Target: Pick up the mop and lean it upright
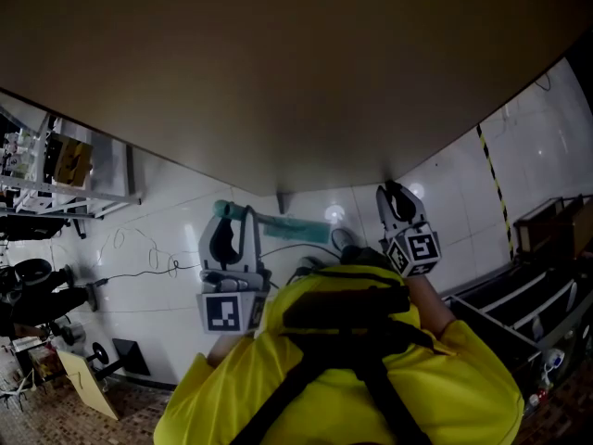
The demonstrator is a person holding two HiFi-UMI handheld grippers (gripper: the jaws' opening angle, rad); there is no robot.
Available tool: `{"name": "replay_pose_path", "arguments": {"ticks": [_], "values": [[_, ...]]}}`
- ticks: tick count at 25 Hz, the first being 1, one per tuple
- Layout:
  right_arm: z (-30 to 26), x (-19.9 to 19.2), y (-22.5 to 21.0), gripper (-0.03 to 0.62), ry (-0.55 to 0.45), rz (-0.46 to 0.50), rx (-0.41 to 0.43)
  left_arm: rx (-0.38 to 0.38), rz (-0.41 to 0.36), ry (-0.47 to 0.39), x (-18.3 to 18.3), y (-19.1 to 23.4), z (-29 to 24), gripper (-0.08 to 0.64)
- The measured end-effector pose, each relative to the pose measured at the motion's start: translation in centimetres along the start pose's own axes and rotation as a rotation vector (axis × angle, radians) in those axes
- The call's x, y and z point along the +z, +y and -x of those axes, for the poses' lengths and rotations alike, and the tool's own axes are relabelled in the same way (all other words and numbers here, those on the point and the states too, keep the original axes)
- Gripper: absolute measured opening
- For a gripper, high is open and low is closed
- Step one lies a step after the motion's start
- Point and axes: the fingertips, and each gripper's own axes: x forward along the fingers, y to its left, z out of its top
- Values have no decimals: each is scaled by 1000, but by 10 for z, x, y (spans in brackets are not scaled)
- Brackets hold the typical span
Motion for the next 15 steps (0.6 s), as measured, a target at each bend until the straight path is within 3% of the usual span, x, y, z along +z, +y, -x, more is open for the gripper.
{"name": "replay_pose_path", "arguments": {"ticks": [5, 9, 15], "values": [[-2, 0, 3, 104, 9, 2, 6, 25, -11, 55, -45, 11, -15, 108], [-1, -9, 0, 104, 23, -5, 2, 61, -4, 125, -102, 20, -31, 107], [-3, -15, -2, 104, 40, -4, 15, 103, 81, 216, -180, 14, -60, 107]]}}
